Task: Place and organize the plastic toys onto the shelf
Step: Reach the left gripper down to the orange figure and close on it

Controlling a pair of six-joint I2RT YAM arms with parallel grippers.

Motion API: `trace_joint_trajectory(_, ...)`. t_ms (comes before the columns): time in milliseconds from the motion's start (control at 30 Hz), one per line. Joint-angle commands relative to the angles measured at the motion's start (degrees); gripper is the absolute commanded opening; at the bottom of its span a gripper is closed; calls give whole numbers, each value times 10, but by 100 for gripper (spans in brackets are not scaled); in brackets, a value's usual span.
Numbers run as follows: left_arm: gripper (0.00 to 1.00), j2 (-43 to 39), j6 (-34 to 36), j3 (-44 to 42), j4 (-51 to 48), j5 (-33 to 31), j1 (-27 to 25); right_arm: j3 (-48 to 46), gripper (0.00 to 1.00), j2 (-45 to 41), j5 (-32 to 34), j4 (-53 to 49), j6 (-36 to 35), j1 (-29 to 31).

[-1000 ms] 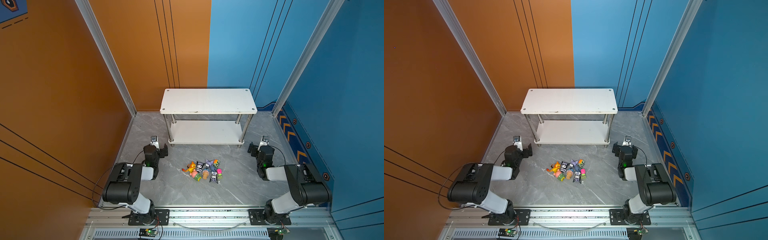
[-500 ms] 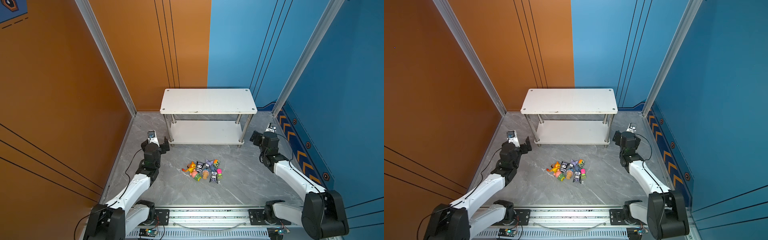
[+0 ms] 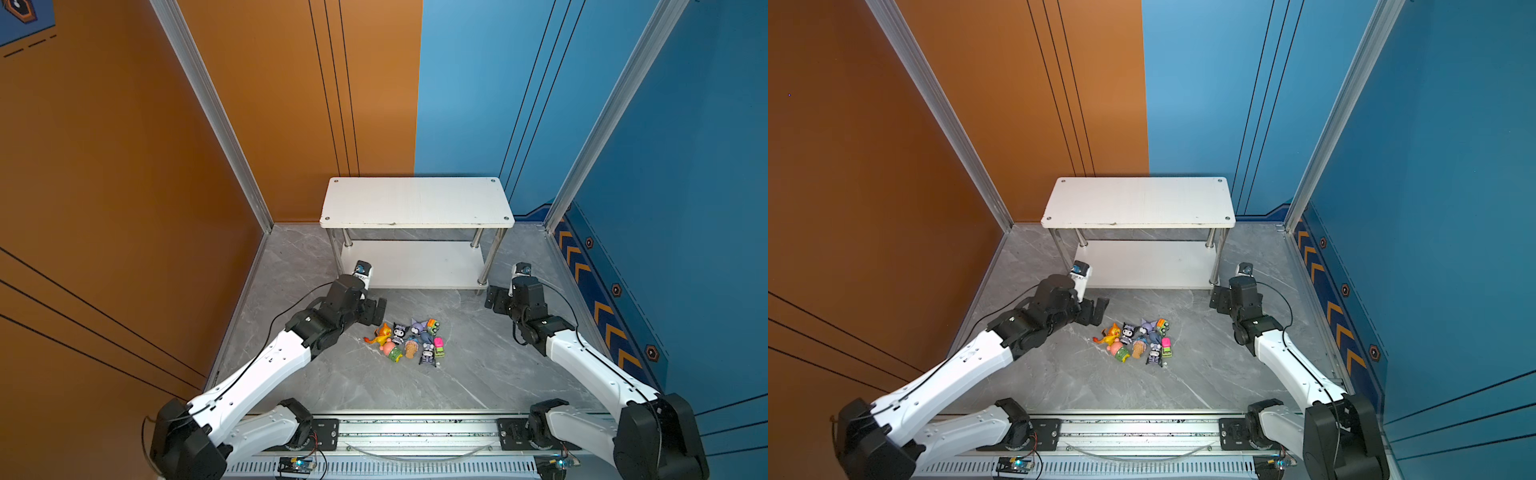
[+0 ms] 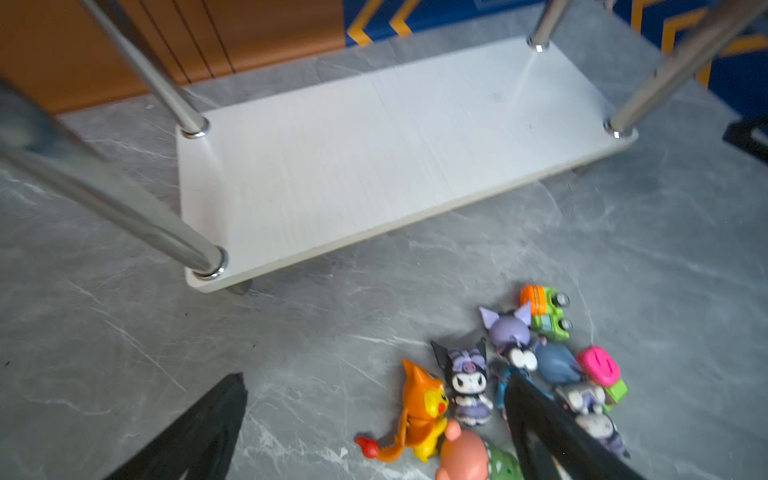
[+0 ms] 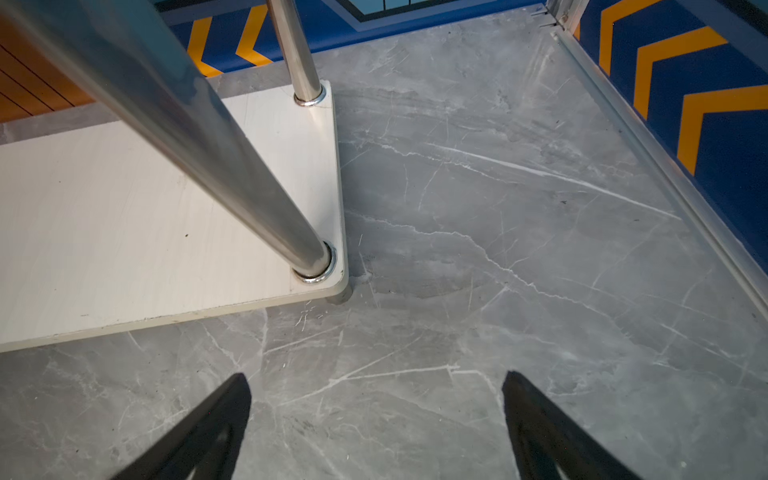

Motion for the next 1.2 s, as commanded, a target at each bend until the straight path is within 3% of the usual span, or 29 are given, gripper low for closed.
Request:
trace_joint_trajectory(0,100,66,42,49,-153,46,-19,-3,95,19,3,-19,12,4)
trace_joint_trajectory(200,93,165,51,88,-154,93,-24,3,93,35,3,-21,10,8)
trace_joint_trajectory(400,81,233,70,116,-172,76,-27,0,93,30,5,-17,11,7)
trace_joint_trajectory(733,61,305,78,134,-171,96,-11,2,93,33,9,-21,13,8)
trace_joint_trajectory(1167,47,359,79,137,-167,117,-10,7,93,40,13,-26,15,7)
